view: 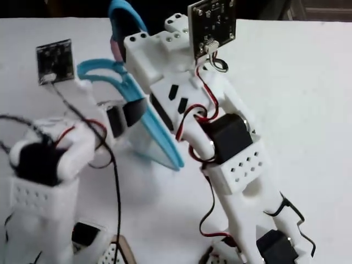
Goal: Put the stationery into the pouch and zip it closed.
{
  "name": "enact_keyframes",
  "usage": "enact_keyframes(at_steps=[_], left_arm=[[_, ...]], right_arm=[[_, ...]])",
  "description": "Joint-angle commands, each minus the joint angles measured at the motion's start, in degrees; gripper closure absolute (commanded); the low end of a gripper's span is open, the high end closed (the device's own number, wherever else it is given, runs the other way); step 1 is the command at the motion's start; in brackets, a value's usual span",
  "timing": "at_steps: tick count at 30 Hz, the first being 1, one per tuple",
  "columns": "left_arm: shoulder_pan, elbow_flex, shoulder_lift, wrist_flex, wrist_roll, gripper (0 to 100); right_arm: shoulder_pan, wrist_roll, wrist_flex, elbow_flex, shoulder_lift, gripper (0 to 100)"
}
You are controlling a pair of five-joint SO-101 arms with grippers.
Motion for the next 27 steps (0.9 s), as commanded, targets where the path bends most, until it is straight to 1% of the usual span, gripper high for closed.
enact_keyframes(at_steps=[1,6,9,12,13,17,20,24,27], left_arm=[[-0.92,-2.11,3.56,-1.23,-0.09,74],[-3.82,-2.37,5.14,-1.23,-6.24,82],[-5.32,-2.11,3.21,-1.14,-10.02,88],[-6.73,-2.29,0.13,-1.14,-11.78,97],[-7.16,-2.29,-1.19,-1.23,-12.22,98],[-6.99,-1.93,-7.96,-1.14,-12.57,98],[-6.9,-1.76,-12.09,-0.62,-12.57,98],[-7.16,-1.93,-14.81,1.32,-12.75,98],[-7.16,-1.85,-15.52,2.2,-14.15,98]], right_arm=[[-0.04,0.0,-0.22,-3.08,-0.57,98.2],[0.04,0.0,-0.4,-3.08,-0.84,98.2],[0.13,0.0,-0.31,-3.08,-1.1,98.2],[0.13,0.0,-0.31,-3.08,-1.1,98.2],[0.13,0.0,-0.4,-3.08,-1.1,98.2],[0.13,0.0,-0.48,-3.08,-1.1,98.2],[1.54,-0.09,-0.48,-3.08,-1.1,98.2],[1.98,-0.09,-0.4,-3.08,-1.1,98.2],[1.98,-0.09,-0.48,-3.08,-1.1,98.2]])
